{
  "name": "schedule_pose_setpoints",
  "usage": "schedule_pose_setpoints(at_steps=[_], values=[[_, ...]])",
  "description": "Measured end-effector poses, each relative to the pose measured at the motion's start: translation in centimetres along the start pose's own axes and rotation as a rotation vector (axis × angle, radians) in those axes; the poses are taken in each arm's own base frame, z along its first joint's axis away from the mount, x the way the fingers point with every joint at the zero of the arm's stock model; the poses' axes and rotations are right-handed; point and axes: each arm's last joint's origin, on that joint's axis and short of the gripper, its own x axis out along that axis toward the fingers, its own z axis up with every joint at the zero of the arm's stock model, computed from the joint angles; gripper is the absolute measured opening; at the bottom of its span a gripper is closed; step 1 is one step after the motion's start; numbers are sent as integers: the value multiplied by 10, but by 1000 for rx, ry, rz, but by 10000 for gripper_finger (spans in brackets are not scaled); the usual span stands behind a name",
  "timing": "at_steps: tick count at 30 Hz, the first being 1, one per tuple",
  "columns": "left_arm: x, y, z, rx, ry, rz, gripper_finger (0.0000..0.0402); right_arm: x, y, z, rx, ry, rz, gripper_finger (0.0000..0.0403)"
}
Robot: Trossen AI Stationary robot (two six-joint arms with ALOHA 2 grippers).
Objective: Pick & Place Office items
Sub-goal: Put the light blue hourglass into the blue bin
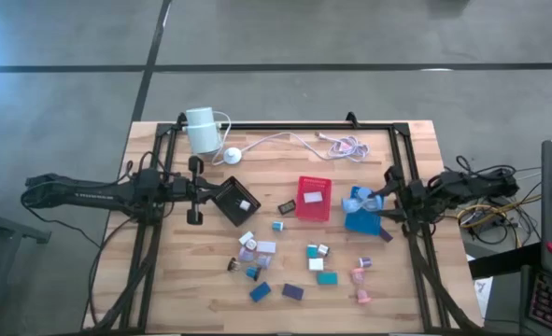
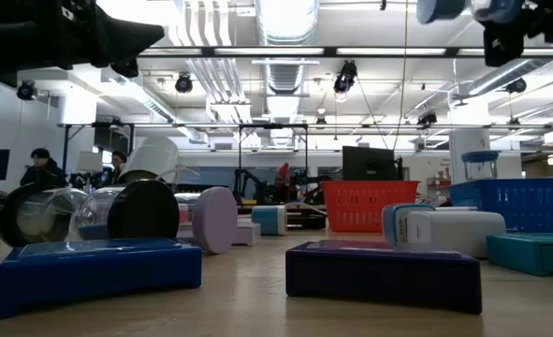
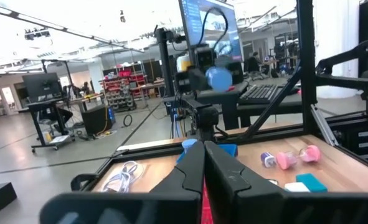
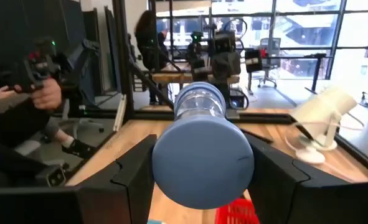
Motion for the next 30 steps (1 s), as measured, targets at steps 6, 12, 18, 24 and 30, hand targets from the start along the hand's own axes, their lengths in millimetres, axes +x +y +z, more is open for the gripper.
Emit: schedule_pose_setpoints(at_steps=[6,12,18,24,30], values=[[0,0,0,0,1,-1,14,0,-1,-18,36,-32,2,193],[0,0,0,0,1,-1,14,6,-1,-27,41,-41,0,193],[0,0,0,0,1,-1,14,4,-1,-13,52,-50,-29,193],[0,0,0,0,1,-1,12,1,-3,38,41,147,-182,193],[0,0,0,0,1,-1,12,18,-1,79,103,497,-357,193]])
